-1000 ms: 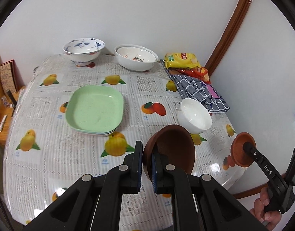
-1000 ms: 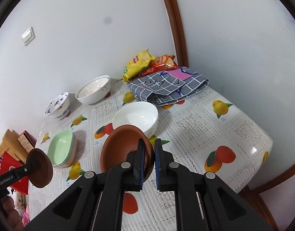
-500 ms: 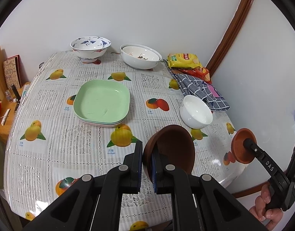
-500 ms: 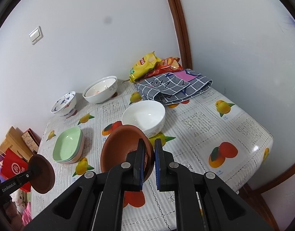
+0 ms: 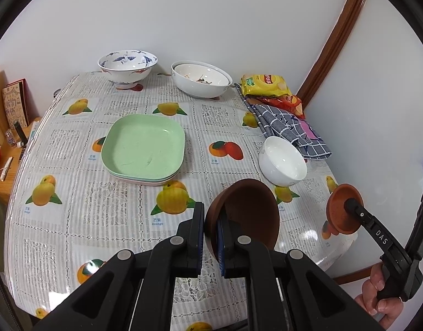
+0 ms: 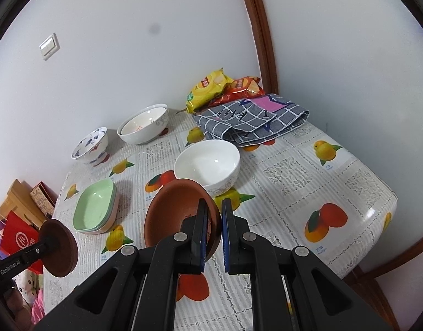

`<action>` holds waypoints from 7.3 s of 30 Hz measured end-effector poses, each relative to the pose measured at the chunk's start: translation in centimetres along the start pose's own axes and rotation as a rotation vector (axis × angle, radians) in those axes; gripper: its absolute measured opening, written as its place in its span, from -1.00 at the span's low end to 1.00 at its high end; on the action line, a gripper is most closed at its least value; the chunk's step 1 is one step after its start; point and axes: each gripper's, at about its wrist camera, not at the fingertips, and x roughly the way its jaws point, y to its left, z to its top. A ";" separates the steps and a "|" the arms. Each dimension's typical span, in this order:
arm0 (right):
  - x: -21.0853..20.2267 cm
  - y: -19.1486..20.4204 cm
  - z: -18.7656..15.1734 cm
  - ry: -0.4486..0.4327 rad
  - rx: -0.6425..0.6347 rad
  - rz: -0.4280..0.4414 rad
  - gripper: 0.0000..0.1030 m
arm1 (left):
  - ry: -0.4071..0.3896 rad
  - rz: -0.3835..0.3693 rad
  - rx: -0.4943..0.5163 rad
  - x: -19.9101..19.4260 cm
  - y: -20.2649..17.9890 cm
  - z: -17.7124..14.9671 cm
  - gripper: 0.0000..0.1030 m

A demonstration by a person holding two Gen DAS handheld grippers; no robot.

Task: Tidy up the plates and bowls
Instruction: 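Lift both brown bowls and carry the right gripper's bowl toward the white bowl, then lower the right gripper's brown bowl into the white bowl and open it, then carry the left gripper's brown bowl over the white bowl, then lower the brown bowl into the white bowl and open the left gripper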

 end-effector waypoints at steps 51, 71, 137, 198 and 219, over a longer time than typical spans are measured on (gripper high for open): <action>8.6 -1.4 7.4 0.028 -0.004 -0.018 -0.82 | 0.074 -0.020 0.055 9.4 -3.9 7.1 -0.84; 18.2 0.8 6.8 0.195 -0.131 -0.061 -0.82 | 0.152 -0.030 0.053 15.9 -3.5 8.3 -0.84; 5.9 -1.9 7.0 0.010 -0.218 -0.145 -0.17 | 0.061 -0.035 0.101 8.8 -8.4 6.9 -0.82; 10.8 -11.0 4.4 0.090 -0.105 -0.176 -0.08 | 0.201 -0.111 0.073 23.4 -14.2 8.3 -0.78; 10.4 -9.8 4.7 0.097 -0.123 -0.126 -0.08 | 0.211 -0.101 0.115 21.3 -15.1 7.9 -0.56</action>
